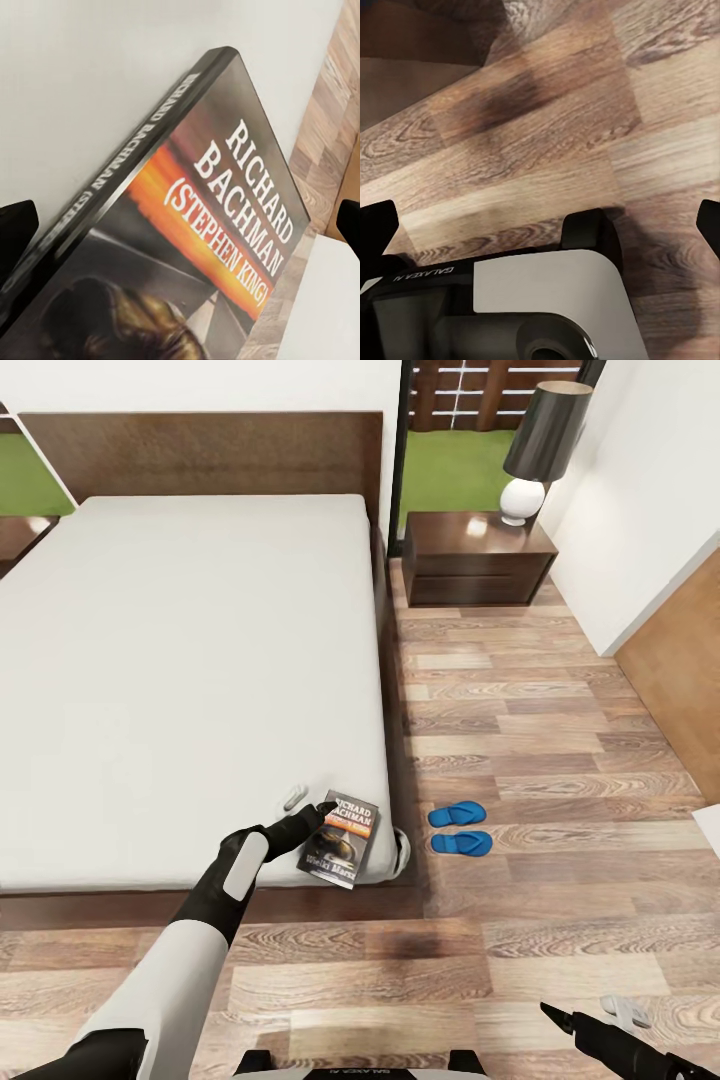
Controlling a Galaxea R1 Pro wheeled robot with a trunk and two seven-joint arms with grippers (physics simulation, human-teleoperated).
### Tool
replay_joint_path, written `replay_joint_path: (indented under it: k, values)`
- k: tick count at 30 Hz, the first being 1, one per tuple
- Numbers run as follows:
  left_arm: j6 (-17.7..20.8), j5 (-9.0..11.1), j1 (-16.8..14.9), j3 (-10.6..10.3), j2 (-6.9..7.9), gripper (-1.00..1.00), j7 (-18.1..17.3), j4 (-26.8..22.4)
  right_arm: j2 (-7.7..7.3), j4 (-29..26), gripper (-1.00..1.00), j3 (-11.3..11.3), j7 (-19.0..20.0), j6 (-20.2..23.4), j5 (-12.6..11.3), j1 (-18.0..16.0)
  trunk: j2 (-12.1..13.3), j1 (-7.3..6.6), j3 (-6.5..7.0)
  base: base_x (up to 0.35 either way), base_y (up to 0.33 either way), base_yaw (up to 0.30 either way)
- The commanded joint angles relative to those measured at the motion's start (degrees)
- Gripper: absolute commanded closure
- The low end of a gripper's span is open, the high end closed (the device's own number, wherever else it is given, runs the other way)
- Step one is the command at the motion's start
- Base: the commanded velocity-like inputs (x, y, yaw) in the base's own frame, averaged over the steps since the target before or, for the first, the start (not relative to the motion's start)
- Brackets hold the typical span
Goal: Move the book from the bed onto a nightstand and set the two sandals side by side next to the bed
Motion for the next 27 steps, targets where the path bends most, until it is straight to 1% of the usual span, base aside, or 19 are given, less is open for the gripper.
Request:
replay_joint_path:
  k: [1, 12, 17, 23, 27]
  values:
    - [0.4, 0.1, 0.0, 0.3, -0.08, -1.0, -0.2, 0.0, 0.05, -0.1, -1.0, -0.4, 0.5, 0.3, 0.5, -0.1, 0.0, 0.0, -0.03, -0.003, 0.0, 0.0]
    - [0.5, 0.1, 0.0, 0.4, -0.08, -1.0, -0.2, 0.0, 0.05, -0.1, -1.0, -0.4, 0.5, 0.3, 0.5, -0.1, 0.0, 0.0, -0.03, 0.003, 0.0, 0.0]
    - [0.5, 0.1, 0.0, 0.4, -0.08, -1.0, -0.2, 0.0, 0.05, -0.1, -1.0, -0.4, 0.5, 0.3, 0.5, -0.1, 0.0, 0.0, -0.03, 0.136, 0.0, 0.0]
    - [0.5, 0.1, 0.0, 0.4, -0.08, -1.0, -0.2, 0.0, 0.05, -0.1, -1.0, -0.4, 0.5, 0.3, 0.5, -0.1, 0.0, 0.0, -0.03, 0.027, 0.0, 0.0]
    - [0.5, 0.1, 0.0, 0.4, -0.08, -1.0, -0.2, 0.0, 0.05, 0.0, -1.0, -0.4, 0.5, 0.3, 0.5, -0.1, 0.0, 0.0, -0.03, 0.229, 0.0, 0.0]
